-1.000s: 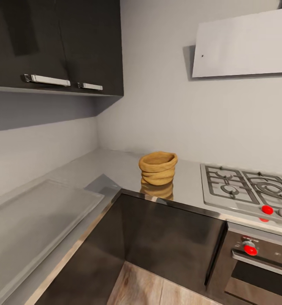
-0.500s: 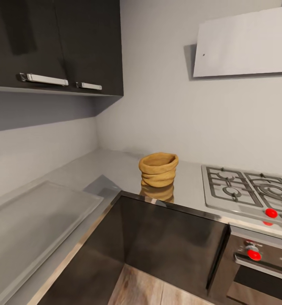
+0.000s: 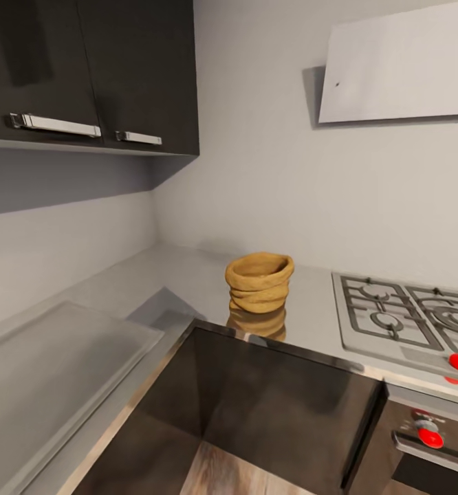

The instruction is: In the kitchen, take the popcorn bag from the countertop, put it into the microwave, and heat it until the popcorn is cooked so the cooked popcorn ends up inside the bag.

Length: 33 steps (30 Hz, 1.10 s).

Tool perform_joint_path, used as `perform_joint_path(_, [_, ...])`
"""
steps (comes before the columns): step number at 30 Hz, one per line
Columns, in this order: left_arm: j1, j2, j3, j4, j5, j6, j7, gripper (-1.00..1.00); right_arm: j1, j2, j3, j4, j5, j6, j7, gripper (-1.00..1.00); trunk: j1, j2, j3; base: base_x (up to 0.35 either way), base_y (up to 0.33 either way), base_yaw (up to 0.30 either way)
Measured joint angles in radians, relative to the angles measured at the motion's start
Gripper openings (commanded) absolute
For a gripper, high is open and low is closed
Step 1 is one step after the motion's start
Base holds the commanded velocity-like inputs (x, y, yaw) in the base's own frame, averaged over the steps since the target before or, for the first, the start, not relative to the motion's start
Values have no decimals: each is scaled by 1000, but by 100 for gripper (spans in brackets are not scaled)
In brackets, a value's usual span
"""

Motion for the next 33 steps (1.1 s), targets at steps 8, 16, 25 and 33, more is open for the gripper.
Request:
perform_joint_path(8, [0, 0, 0, 0, 1, 1, 0, 100, 0, 0, 0, 0, 0, -1, 0, 100, 0, 0, 0, 35, 0, 0])
perform_joint_path(16, [0, 0, 0, 0, 0, 1, 0, 100, 0, 0, 0, 0, 0, 2, 0, 100, 0, 0, 0, 0, 0, 0])
perform_joint_path(25, [0, -3, 4, 0, 1, 0, 10, 100, 0, 0, 0, 0, -1, -4, -1, 100, 0, 0, 0, 0, 0, 0])
perform_joint_path(33, [0, -3, 4, 0, 1, -1, 10, 100, 0, 0, 0, -1, -2, -5, -2, 100, 0, 0, 0, 0, 0, 0])
